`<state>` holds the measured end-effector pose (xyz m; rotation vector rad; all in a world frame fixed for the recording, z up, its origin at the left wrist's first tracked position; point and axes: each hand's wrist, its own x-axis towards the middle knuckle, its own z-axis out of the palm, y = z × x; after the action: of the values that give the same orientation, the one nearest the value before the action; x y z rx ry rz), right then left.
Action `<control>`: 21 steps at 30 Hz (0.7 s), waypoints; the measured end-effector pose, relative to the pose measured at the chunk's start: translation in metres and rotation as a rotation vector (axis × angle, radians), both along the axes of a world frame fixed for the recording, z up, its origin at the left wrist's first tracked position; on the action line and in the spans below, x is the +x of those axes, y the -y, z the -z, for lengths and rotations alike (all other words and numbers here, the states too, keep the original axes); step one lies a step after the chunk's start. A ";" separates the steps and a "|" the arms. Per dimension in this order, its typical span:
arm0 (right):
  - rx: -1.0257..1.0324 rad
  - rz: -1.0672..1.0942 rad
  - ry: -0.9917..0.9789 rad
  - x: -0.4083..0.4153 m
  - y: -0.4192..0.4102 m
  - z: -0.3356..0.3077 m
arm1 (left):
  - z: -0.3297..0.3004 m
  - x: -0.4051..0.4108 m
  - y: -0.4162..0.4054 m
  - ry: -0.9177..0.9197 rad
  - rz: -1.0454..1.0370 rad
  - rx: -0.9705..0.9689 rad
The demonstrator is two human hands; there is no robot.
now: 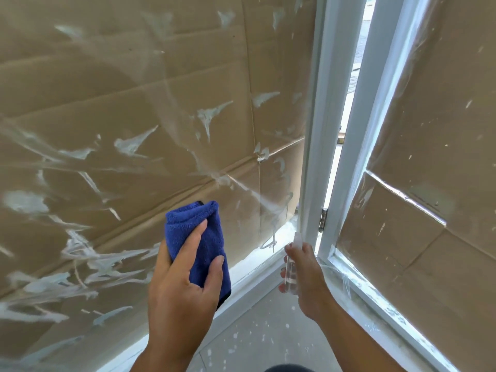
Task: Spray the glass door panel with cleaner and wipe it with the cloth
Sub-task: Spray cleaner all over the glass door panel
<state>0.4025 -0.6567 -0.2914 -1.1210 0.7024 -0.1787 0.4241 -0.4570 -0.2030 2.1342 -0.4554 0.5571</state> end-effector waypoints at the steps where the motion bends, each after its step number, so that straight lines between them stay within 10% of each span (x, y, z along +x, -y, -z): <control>1: -0.037 0.006 0.054 -0.004 -0.003 -0.006 | -0.002 -0.001 -0.002 -0.003 0.000 -0.007; 21: -0.638 -0.011 0.254 0.002 -0.038 -0.152 | -0.040 0.003 -0.043 0.017 0.187 -0.215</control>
<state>0.4047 -0.6184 -0.1392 -1.6722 0.4142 -0.5532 0.4271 -0.4137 -0.1626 1.8611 -0.5716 0.4951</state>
